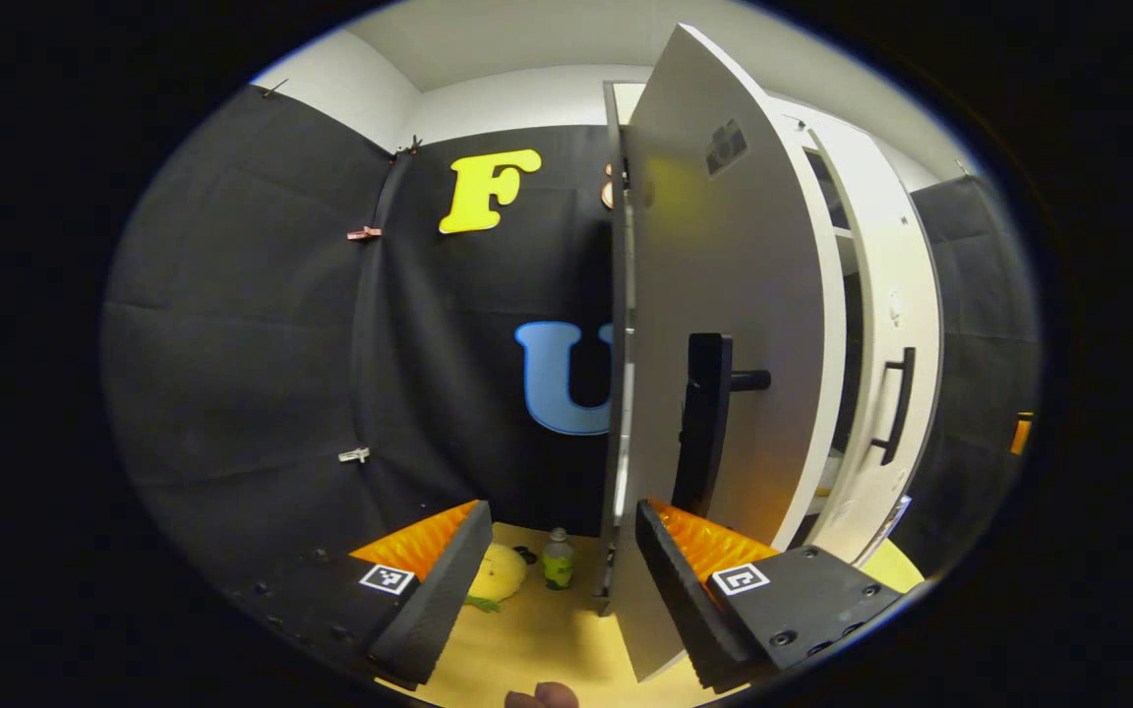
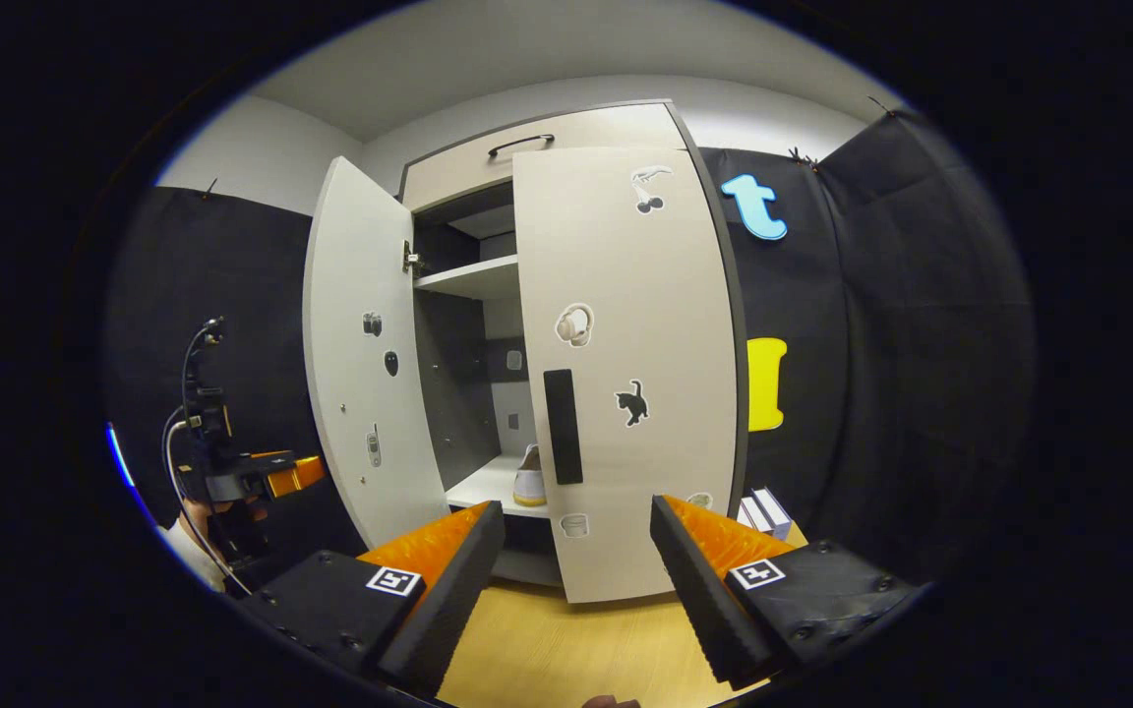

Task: Grab one shoe with the right hand and put it into the shoe cabinet, grab the other shoe with the left hand and put it into the shoe cabinet; then close the right door with the right hand and the left door with the left hand.

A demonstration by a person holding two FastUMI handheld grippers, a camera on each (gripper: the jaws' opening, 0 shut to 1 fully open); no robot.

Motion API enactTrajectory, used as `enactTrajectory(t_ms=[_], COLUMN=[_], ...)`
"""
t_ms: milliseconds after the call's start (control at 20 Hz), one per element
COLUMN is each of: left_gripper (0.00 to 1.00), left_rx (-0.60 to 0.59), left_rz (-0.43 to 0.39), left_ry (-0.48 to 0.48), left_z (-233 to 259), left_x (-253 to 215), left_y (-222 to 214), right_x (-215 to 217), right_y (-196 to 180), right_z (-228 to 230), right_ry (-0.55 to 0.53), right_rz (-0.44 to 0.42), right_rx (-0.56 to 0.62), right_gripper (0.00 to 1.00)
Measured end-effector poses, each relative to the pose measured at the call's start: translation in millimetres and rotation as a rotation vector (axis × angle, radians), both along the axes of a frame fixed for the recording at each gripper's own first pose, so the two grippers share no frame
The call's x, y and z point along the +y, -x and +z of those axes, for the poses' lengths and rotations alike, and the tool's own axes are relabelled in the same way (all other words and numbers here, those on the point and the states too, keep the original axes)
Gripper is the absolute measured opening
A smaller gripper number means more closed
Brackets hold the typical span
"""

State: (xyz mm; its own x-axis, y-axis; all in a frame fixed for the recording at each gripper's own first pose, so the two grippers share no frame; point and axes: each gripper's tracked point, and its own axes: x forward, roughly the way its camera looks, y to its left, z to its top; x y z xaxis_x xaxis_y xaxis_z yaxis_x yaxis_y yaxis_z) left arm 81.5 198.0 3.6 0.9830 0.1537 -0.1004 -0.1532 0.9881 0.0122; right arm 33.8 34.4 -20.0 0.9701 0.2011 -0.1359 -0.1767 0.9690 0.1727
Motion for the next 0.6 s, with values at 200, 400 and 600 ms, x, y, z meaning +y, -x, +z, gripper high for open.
enactTrajectory(t_ms=[200, 400, 600], left_gripper=[0.94, 0.95, 0.93], left_rx=[-0.017, -0.005, -0.021], left_rz=[-0.034, -0.126, -0.161], left_ry=[0.009, 0.048, 0.002], left_z=[0.2, -7.1, 0.0], left_x=[-38.7, -92.7, -129.0], left_y=[-15.3, -31.7, -26.8], right_x=[-21.6, -43.2, -56.6], right_y=[0.7, 1.0, 1.2], right_z=[1.5, 3.1, 3.2], right_ry=[0.003, 0.002, 0.007], right_rz=[-0.020, -0.041, -0.056], right_rx=[0.007, 0.006, 0.007], right_gripper=[0.98, 0.97, 0.98])
